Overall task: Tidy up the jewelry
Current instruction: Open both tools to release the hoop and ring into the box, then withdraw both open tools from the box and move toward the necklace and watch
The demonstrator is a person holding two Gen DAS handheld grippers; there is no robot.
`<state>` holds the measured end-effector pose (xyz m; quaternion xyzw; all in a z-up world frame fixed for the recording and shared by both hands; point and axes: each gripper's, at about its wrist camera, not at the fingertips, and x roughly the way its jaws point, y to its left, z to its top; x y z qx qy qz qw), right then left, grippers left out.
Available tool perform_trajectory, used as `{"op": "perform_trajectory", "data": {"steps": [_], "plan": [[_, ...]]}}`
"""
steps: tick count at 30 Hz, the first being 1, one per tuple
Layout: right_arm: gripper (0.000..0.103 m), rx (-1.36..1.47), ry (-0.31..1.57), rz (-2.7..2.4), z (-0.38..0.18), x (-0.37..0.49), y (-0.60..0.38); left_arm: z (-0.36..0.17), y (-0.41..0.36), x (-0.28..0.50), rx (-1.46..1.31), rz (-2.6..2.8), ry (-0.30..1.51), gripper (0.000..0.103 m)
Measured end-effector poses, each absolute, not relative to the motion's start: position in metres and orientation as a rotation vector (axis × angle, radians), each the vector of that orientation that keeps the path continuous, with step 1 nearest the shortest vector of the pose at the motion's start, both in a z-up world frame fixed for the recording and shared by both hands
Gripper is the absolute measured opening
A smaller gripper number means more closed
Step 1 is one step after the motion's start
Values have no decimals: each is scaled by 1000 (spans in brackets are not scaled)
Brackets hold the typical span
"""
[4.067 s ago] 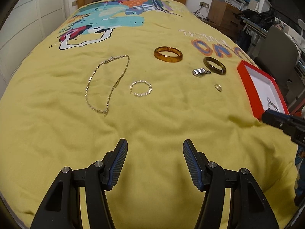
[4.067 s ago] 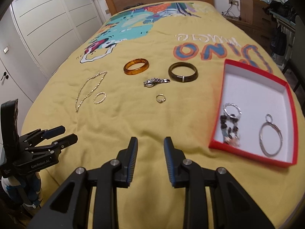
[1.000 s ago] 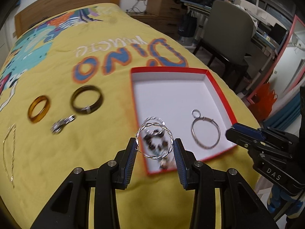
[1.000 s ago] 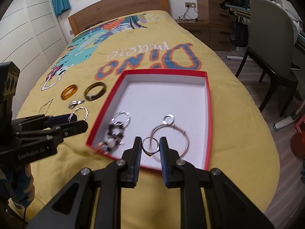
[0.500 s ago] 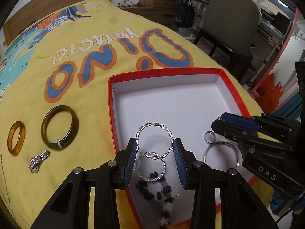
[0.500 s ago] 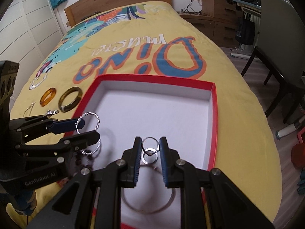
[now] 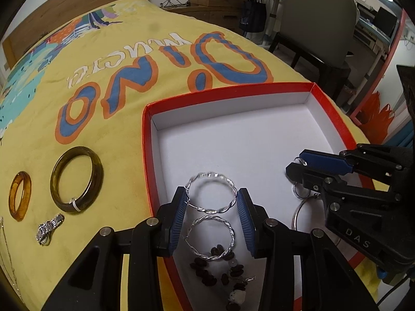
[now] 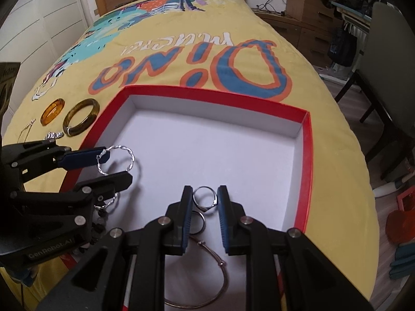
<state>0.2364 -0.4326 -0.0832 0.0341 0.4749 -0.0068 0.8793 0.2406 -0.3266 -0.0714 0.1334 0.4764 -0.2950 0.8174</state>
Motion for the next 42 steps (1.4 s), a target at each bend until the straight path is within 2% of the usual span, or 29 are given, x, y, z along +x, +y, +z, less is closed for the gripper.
{"op": "perform_trajectory", "data": {"steps": [12,28,42], "plan": [[19,68,999,-33,-77,231,-435,-65,-325,232,288,-644,1024,42],[19,102,904,-54,-14,163,-413,1,-283,174,273,-521,908,65],[19,123,861,-26,13,101,-355,30,-213,118,258,-438,852,71]]}}
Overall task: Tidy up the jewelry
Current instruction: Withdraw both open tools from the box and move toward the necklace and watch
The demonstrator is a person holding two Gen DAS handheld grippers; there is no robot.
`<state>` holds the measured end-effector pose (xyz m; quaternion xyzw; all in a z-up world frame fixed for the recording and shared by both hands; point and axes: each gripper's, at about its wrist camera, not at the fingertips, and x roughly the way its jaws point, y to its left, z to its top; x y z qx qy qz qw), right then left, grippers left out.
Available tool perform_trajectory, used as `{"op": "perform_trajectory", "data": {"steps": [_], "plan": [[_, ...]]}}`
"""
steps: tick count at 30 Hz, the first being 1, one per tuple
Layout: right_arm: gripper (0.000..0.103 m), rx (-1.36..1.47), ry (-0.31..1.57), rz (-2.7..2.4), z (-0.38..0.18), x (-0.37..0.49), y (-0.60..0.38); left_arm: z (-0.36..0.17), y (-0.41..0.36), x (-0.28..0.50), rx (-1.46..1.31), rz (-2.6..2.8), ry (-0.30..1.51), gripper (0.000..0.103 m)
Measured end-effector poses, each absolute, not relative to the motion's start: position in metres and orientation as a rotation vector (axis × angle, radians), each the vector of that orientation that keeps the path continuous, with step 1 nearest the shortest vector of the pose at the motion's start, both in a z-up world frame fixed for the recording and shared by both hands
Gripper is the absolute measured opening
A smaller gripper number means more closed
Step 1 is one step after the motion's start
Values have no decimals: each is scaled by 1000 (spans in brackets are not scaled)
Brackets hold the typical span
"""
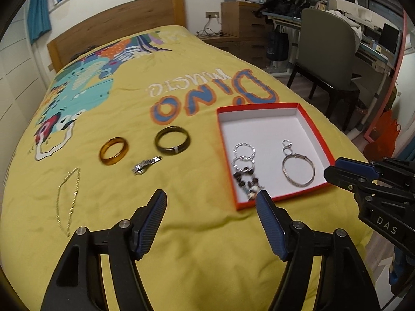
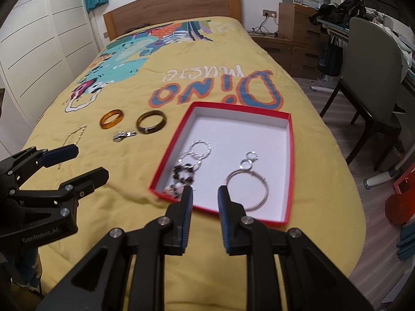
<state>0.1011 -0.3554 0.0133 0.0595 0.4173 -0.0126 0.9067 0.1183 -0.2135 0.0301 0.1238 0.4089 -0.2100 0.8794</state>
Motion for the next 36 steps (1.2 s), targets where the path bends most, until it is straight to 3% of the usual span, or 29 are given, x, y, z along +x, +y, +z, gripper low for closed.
{"op": "perform_trajectory", "data": {"steps": [9,36], "plan": [[19,139,852,-16,19,75,-330,42,-173,92,260,-373,798,76],[23,165,840,70,28,38,-248,47,-64,39,198,-256,794,77]]}}
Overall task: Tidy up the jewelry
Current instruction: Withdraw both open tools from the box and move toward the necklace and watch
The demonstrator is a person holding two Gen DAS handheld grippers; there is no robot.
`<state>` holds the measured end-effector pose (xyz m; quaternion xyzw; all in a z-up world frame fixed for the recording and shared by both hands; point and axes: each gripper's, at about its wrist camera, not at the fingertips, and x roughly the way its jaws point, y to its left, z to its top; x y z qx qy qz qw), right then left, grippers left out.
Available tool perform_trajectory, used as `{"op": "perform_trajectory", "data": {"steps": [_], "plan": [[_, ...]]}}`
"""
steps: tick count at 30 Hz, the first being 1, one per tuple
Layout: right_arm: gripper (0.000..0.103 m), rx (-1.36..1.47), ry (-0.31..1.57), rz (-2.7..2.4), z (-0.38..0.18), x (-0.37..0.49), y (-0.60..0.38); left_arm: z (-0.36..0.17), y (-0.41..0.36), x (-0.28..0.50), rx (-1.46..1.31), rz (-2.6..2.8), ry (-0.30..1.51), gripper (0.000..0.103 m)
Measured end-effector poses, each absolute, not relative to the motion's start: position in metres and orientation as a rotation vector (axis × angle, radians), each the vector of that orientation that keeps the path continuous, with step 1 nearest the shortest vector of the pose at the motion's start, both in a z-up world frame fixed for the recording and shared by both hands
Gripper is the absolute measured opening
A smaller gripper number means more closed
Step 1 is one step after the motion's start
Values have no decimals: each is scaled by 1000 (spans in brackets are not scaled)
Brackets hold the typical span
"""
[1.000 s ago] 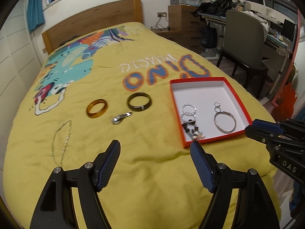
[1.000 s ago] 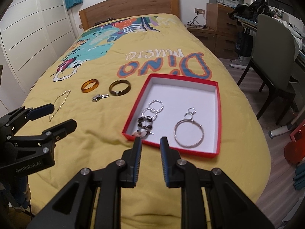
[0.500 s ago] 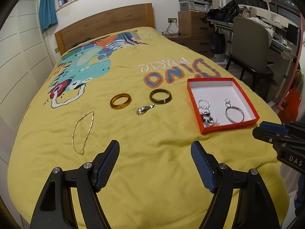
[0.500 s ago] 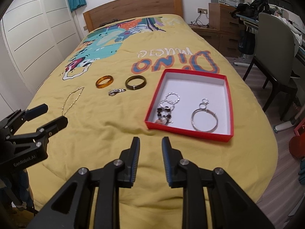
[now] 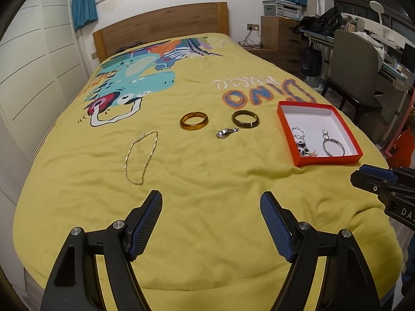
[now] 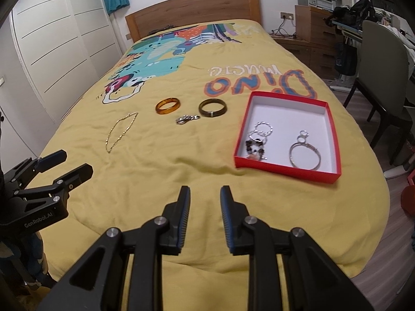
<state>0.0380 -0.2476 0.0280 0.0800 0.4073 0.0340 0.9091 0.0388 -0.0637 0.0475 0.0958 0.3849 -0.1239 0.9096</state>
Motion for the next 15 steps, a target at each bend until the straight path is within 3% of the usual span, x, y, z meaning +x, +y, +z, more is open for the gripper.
{"op": "perform_trajectory", "data": {"steps": [15], "plan": [[23,170,855,103,18,44,-232,40,-48,48,169,-197,807,82]]}}
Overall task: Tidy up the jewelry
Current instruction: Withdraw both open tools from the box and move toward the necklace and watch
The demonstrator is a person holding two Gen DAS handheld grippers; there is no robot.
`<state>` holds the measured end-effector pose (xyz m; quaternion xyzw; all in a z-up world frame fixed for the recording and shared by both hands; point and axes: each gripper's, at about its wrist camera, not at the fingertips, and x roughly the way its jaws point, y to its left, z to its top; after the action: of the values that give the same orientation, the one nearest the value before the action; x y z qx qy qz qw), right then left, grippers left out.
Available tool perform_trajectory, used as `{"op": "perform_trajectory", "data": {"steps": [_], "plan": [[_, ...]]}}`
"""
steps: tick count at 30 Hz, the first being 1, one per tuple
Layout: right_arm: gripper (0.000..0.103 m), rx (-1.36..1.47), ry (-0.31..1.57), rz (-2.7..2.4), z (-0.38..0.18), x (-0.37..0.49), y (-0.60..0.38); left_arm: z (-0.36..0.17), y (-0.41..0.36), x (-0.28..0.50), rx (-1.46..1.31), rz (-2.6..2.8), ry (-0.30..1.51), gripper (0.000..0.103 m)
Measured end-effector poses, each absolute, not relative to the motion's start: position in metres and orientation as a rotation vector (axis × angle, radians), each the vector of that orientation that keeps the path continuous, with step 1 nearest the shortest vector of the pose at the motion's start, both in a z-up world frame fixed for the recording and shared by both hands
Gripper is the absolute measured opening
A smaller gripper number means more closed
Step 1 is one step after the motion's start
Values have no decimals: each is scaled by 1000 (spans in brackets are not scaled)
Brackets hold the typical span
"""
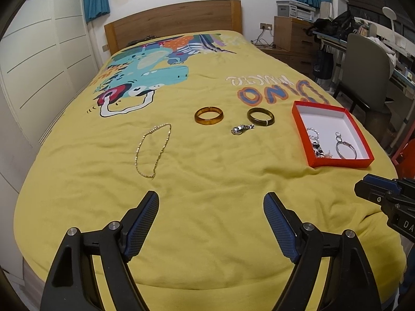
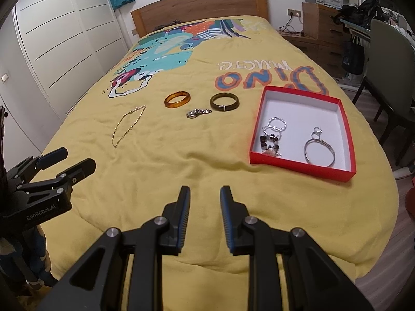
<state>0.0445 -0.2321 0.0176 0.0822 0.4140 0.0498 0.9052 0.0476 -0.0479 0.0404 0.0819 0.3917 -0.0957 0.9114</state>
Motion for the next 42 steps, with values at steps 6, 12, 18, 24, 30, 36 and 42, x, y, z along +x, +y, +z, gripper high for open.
{"op": "perform_trajectory", "data": {"steps": [6,12,18,24,30,36,42], "plan": [[23,169,846,113,20,41,-224,47,-38,39,155,-177,785,83],[23,156,831,123,27,35,-213,51,-20,30,125,-168,759,83],[23,143,843,130,24,42,-201,40,-4,38,103,-144,803,83],[23,135,862,130,16,55,-196,26,7,51,104,-119,830,83],[23,138,888,138,5,67,-196,19,9,60,111,-111,819,87],[23,148,918,159,-7,82,-194,9,12,74,93,-115,840,89],[23,162,947,184,-20,104,-193,-3,18,90,78,-100,869,90]]}}
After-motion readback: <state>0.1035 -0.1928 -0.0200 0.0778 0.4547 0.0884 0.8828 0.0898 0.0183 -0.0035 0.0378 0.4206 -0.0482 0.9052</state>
